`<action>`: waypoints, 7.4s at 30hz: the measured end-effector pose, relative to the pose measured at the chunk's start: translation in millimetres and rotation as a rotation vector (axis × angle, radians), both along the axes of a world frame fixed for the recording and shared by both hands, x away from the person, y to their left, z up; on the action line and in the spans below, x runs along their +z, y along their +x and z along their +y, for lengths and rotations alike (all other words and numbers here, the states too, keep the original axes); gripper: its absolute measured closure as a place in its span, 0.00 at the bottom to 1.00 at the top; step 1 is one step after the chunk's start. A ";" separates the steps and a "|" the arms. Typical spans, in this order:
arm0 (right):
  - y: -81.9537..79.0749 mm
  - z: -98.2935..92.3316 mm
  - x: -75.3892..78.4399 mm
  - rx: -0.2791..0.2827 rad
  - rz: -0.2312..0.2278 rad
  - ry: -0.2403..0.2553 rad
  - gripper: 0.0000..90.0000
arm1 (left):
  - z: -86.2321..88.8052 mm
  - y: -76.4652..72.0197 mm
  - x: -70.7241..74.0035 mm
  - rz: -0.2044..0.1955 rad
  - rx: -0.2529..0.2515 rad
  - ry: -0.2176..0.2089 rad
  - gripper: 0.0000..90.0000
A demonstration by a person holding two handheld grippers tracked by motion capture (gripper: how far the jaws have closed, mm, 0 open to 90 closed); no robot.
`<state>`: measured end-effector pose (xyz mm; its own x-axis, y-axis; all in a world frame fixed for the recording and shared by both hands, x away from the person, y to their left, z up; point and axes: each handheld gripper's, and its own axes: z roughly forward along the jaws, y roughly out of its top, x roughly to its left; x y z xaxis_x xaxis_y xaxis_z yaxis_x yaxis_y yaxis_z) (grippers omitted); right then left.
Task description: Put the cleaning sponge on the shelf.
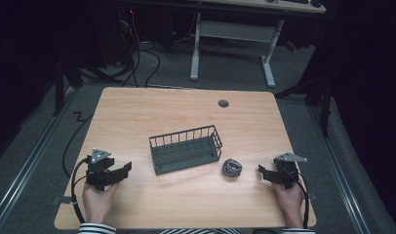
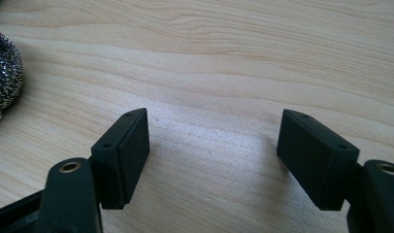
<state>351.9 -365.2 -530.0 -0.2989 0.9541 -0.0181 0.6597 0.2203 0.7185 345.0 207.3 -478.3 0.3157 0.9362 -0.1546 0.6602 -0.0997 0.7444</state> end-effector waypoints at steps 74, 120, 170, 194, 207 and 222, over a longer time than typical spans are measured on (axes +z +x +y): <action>-2.1 1.2 0.1 0.012 0.004 0.003 0.29 | 2.4 25.3 -58.5 -0.017 0.129 0.144 0.31; -55.4 43.3 30.0 0.291 0.037 0.094 0.27 | 2.1 25.2 -58.6 -0.016 0.128 0.143 0.30; 13.8 109.3 31.1 0.370 0.144 -0.068 0.39 | 3.6 24.9 -58.4 -0.014 0.128 0.127 0.30; -4.7 96.0 67.8 0.394 0.068 -0.014 0.45 | 3.6 24.9 -58.4 -0.013 0.128 0.126 0.30; -8.5 101.9 98.4 0.458 0.033 0.030 0.45 | 3.6 24.9 -58.4 -0.014 0.129 0.125 0.30; 2.9 115.4 139.4 0.497 -0.030 0.029 0.45 | 3.6 24.9 -58.4 -0.014 0.128 0.125 0.29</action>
<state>354.8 -249.9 -390.6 -0.7170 0.6970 -0.0095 0.4592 0.4826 0.7458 370.0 210.9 -536.7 0.1937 0.9806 -0.0308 0.6632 -0.1078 0.7407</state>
